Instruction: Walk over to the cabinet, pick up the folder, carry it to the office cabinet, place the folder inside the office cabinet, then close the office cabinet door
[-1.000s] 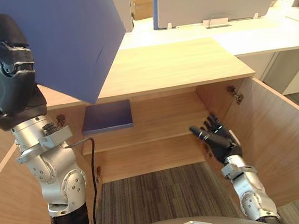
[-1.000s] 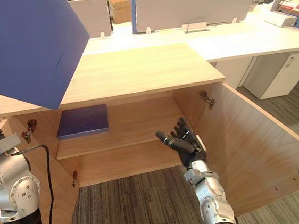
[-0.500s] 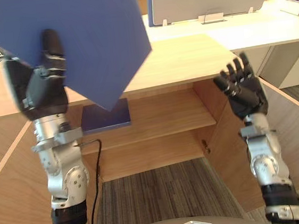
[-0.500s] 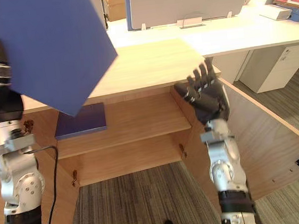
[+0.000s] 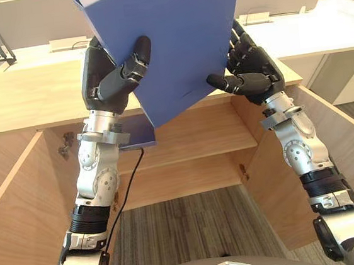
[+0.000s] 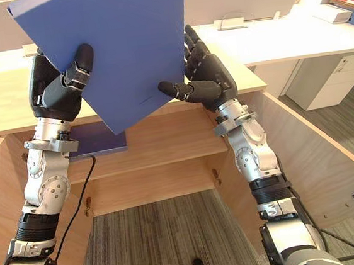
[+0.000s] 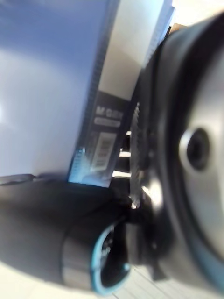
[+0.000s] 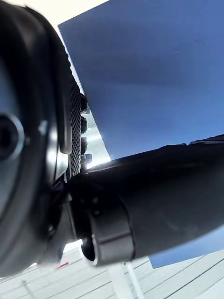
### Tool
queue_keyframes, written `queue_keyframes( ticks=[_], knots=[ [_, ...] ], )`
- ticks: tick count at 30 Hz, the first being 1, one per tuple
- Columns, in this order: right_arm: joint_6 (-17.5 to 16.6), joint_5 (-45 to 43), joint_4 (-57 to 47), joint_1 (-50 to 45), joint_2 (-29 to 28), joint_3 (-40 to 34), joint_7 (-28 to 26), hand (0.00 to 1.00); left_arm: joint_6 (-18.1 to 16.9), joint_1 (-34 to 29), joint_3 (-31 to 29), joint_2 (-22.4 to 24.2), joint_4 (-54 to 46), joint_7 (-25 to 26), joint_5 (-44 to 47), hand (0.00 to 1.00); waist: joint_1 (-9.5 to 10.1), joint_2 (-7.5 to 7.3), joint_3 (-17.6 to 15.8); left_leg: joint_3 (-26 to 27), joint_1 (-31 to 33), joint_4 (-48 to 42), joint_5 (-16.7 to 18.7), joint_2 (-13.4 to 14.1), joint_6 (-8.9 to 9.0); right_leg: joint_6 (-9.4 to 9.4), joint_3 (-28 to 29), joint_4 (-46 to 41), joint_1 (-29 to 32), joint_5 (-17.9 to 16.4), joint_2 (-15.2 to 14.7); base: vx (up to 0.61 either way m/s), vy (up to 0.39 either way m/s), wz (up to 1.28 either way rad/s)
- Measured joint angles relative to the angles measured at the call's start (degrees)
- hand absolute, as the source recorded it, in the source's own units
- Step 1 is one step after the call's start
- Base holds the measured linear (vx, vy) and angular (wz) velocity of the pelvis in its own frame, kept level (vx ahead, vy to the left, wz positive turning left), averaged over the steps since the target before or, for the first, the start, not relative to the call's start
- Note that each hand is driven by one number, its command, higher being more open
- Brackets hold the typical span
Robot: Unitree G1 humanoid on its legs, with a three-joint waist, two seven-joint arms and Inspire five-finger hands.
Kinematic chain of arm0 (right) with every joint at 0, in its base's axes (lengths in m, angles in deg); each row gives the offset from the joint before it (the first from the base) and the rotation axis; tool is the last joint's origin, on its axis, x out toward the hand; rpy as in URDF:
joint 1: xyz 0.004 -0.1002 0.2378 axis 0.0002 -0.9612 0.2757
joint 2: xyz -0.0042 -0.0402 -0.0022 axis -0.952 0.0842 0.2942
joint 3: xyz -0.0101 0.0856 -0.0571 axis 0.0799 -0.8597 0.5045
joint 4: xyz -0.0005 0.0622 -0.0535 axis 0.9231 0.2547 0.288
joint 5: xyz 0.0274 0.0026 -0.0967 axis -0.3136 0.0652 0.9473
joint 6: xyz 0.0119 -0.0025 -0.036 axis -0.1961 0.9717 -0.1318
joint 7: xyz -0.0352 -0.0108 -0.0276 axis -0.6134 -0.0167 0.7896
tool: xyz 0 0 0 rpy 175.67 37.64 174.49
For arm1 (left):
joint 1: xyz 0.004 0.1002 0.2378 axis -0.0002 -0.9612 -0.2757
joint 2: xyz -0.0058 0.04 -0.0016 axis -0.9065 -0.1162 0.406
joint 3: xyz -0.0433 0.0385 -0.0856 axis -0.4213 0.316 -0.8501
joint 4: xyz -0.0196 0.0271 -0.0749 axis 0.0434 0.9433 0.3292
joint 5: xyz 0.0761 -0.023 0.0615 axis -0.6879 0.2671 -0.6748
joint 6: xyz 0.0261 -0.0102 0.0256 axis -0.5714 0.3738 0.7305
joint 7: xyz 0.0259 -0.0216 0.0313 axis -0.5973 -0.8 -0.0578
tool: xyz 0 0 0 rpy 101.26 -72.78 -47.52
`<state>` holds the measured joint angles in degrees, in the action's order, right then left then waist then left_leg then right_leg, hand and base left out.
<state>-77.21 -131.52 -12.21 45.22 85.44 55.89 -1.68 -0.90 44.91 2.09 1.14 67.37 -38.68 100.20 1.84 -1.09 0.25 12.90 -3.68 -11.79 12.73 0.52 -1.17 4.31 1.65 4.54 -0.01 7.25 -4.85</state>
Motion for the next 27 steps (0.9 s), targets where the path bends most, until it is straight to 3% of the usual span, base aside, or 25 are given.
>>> queue_keyframes(
  ticks=[13,27],
  knots=[
    [2.06,-0.01,9.01,10.62,6.62,8.9,-2.75,1.0,-0.46,0.98,-0.56,-2.08,4.13,-0.94,2.34,0.0,-0.03,-0.93,0.23,-0.36,-0.03,0.64,-0.76,0.12,-0.88,-1.27,-0.61,0.3,0.18,2.0,-0.07,-0.05,-0.017,0.01],
    [2.34,-0.48,12.24,20.72,12.74,8.45,-4.0,1.0,-0.28,2.0,3.94,-4.58,4.18,-5.08,2.33,0.0,0.94,-2.64,1.32,0.09,-0.8,3.11,-2.71,-0.03,-0.74,-1.54,-1.5,0.31,0.62,2.99,-0.12,-0.05,-0.028,-0.01]
  ],
)
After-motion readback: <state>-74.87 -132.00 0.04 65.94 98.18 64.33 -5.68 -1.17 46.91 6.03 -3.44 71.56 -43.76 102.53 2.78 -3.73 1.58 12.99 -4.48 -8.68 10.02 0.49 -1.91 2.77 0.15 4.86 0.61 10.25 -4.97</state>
